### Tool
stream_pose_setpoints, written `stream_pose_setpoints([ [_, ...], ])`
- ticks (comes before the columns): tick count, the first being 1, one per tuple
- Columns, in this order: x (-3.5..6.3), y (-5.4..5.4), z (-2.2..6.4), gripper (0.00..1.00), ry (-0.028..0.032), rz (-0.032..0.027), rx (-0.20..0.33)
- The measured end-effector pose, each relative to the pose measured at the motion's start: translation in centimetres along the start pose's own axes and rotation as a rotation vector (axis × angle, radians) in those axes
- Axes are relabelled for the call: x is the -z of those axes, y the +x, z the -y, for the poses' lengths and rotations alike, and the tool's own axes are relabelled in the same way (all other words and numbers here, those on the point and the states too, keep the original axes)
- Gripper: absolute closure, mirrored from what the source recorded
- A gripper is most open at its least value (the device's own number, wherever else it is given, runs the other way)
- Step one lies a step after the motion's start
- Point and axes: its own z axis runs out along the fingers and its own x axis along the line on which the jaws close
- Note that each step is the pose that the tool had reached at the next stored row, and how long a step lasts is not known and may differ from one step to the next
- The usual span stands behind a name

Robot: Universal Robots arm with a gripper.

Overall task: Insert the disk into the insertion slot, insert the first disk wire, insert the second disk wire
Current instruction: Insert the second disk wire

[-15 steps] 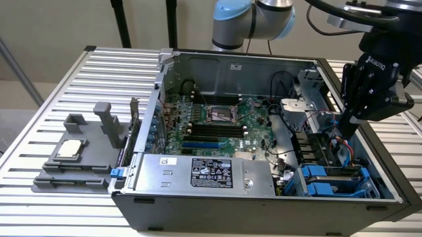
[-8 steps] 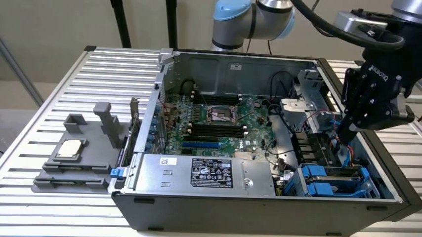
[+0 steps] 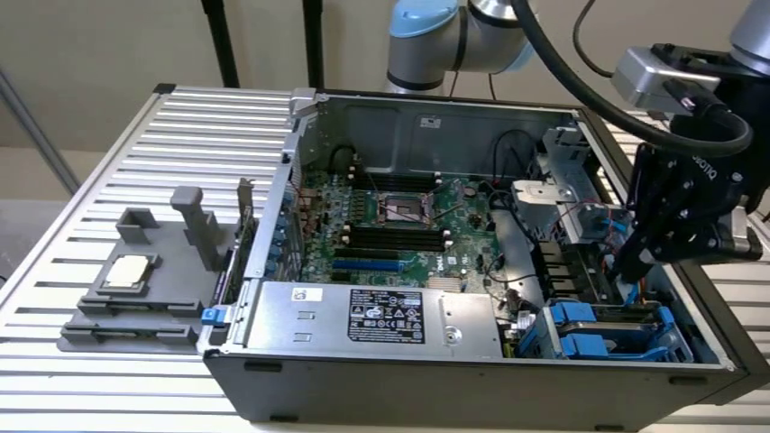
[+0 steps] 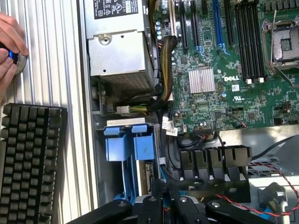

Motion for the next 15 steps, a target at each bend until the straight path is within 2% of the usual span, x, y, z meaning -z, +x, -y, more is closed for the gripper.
stream_pose_setpoints([
  [6, -0.51, 0.9, -0.34, 0.84, -0.0007, 0.0474, 0.007],
  [9, -0.71, 1.3, -0.56, 0.84, -0.0001, 0.0668, 0.012],
  [12, -0.87, 1.7, -0.72, 0.84, 0.0036, 0.0861, 0.014],
  [15, -1.02, 2.1, -0.88, 0.84, 0.0121, 0.1106, 0.015],
])
